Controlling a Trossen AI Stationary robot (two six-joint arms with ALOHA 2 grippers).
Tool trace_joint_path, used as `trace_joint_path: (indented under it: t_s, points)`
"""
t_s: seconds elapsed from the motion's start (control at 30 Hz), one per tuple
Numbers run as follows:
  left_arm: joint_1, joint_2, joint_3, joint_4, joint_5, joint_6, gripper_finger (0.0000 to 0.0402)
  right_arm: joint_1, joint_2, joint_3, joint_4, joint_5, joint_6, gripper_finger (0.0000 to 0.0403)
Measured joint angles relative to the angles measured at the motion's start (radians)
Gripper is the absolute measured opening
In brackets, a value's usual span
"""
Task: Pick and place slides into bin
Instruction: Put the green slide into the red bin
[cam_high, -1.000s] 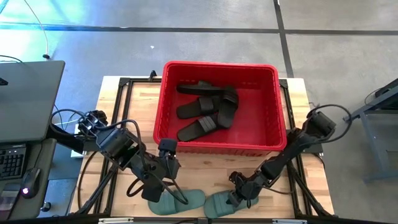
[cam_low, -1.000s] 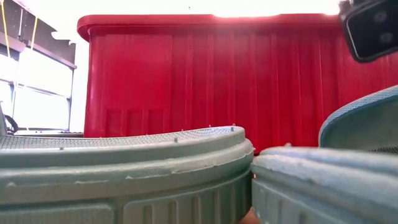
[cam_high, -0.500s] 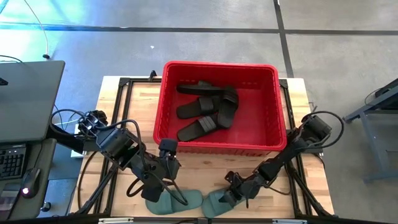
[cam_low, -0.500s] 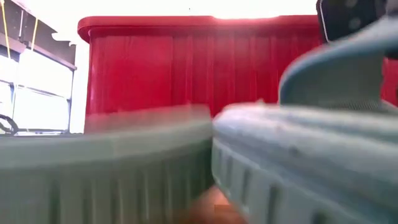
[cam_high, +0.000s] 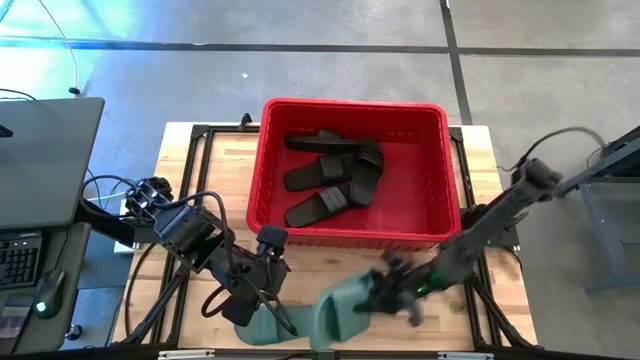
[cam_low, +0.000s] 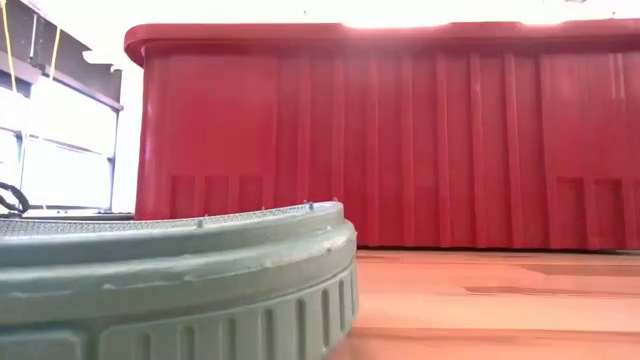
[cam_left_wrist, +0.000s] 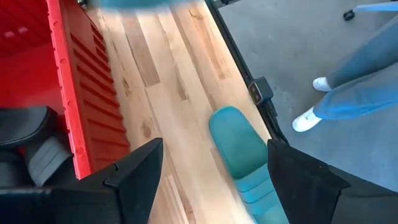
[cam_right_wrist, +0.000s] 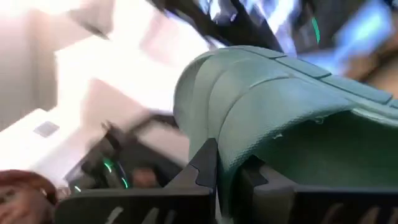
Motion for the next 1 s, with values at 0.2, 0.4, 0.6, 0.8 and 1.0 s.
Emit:
trace_joint_path:
  t_s: [0.2, 0.4, 0.6, 0.8, 1.0]
  points:
    - [0.000, -0.001, 0.000, -0.001, -0.003, 0.023, 0.0271, -0.007, -0.104, 0.263, -0.433, 0.440, -0.465, 0.0001]
    - [0.000, -0.002, 0.000, -0.001, -0.016, 0.059, 0.0271, -0.059, -0.111, 0.485, -0.457, 1.045, -0.973, 0.0001]
    - [0.000, -0.002, 0.000, -0.001, -0.039, 0.059, 0.0271, -0.193, -0.129, 0.508, -0.460, 0.856, -0.973, 0.0000]
    - [0.000, -0.002, 0.000, -0.001, -0.039, 0.051, 0.0271, -0.337, -0.152, 0.415, -0.518, 0.948, -0.815, 0.0000]
    - [0.000, -0.002, 0.000, -0.008, -0.032, 0.051, 0.0271, -0.450, -0.252, 0.157, -0.538, 0.859, -0.413, 0.0000]
